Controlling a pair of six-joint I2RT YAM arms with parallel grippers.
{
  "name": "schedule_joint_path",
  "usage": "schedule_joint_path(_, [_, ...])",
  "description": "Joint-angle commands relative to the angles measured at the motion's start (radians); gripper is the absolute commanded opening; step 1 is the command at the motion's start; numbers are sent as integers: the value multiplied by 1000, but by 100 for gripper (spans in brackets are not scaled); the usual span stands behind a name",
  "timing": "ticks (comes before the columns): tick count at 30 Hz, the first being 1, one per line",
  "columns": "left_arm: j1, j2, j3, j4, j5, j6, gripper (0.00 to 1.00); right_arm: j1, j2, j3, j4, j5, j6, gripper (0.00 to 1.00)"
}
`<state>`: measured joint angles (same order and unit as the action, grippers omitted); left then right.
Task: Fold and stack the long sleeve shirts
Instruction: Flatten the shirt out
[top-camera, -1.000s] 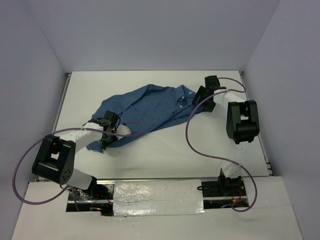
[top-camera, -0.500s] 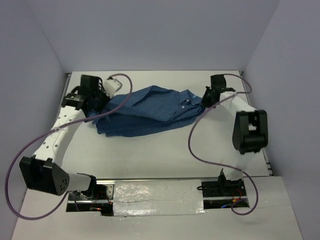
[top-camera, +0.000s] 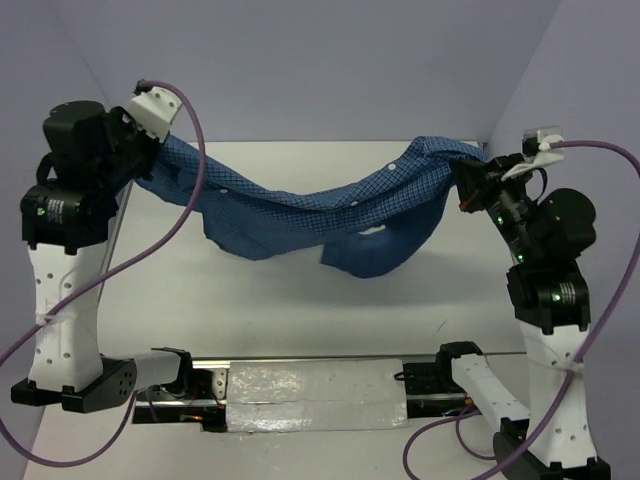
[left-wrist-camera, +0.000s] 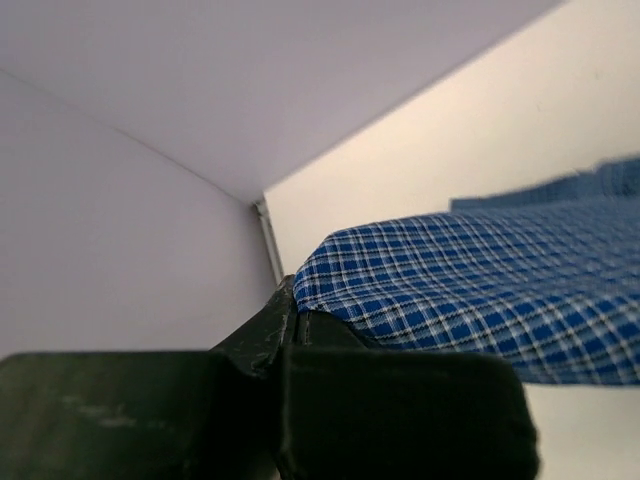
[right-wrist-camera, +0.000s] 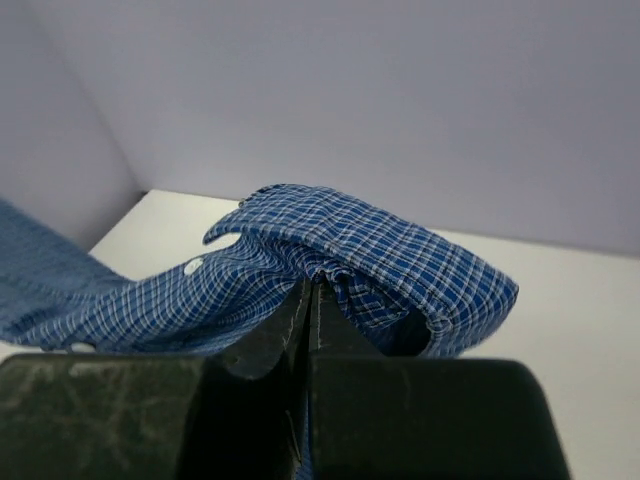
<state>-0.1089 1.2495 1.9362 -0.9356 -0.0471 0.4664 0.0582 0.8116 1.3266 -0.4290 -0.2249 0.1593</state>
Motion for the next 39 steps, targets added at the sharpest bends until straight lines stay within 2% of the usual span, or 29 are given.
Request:
schedule_joint_path(1, [15,4,117,-6,-10,-20,0,-4,9,115,-80,-192,-104,0])
schedule_joint_path(4, [28,48,96,45,-28,-5,0,-4,41,146,-93,-244,-86,0])
schedule_joint_path(7, [95,161,79,110,21,-1,0,-4,165,122,-39,-289,-22,0])
schedule_joint_path(8, [156,206,93,139,41,-12,0,-4,202,114,2,-278,-8,0])
schedule_joint_path(10, [201,379,162,167,85,-57,0,-1,355,120,38,-237,28,0])
schedule_joint_path(11, [202,519,200,164,82,-77,0,-1,417,137,55,-182,42,0])
schedule_joint_path(12, [202,587,287,161,82,-92,0,0,485,195,59,-151,52,0])
schedule_joint_path(14, [204,808,395,146,105,-142,25,3,705,299,20,-56,94,17])
schedule_joint_path(15, [204,873,499,147,108,-170,38,2,789,433,-2,-47,104,29])
schedule_joint_path(16, [204,939,545,149,107,-195,71,-1,958,521,-31,-28,126,56])
schedule_joint_path(17, [202,1035,578,158,99,-231,88,-12,1042,608,-122,-13,135,69])
schedule_joint_path(18, [202,1063,605,162,92,-239,99,-17,1130,814,-192,22,146,75])
schedule_joint_path(19, [204,1080,601,165,81,-242,99,-21,1284,935,-268,50,170,81])
schedule_joint_path(20, [204,1070,589,167,70,-241,99,-29,1346,1042,-433,70,174,83])
schedule_joint_path(21, [206,1047,533,166,84,-232,99,-29,1391,1191,-495,111,163,84])
schedule_joint_path(22, [215,1009,483,169,105,-209,99,-26,1397,1203,-531,134,152,87])
schedule_joint_path(23, [219,904,354,182,152,-192,99,-15,1365,1080,-510,153,140,88])
schedule_joint_path(24, [219,845,284,216,177,-166,99,-11,1242,968,-464,183,125,88])
schedule_joint_path(25, [215,718,138,228,211,-87,99,8,1162,719,-336,193,121,89])
schedule_joint_path(27, [177,590,-21,236,285,19,94,31,946,491,-172,203,121,89])
schedule_joint_path(28, [155,462,-111,225,299,160,90,49,876,388,-136,211,123,88])
schedule_joint_path(29, [106,400,-296,212,297,231,80,96,774,232,-111,223,126,86])
schedule_joint_path(30, [62,342,-389,189,280,304,75,123,732,167,-94,248,129,78])
schedule_joint_path(31, [28,230,-581,181,257,418,72,153,692,48,-76,281,134,75])
schedule_joint_path(32, [-1,185,-662,170,236,460,70,179,639,4,-80,291,166,69])
schedule_joint_path(33, [-39,145,-734,163,218,488,70,219,620,-38,-94,291,195,62])
schedule_joint_path(34, [-52,87,-849,159,217,511,71,229,603,-123,-97,254,222,62])
schedule_joint_path(36, [-81,50,-943,176,184,520,83,236,549,-211,-71,199,310,73])
schedule_joint_path(39, [-121,44,-1069,305,86,474,94,242,489,-346,-42,168,379,81])
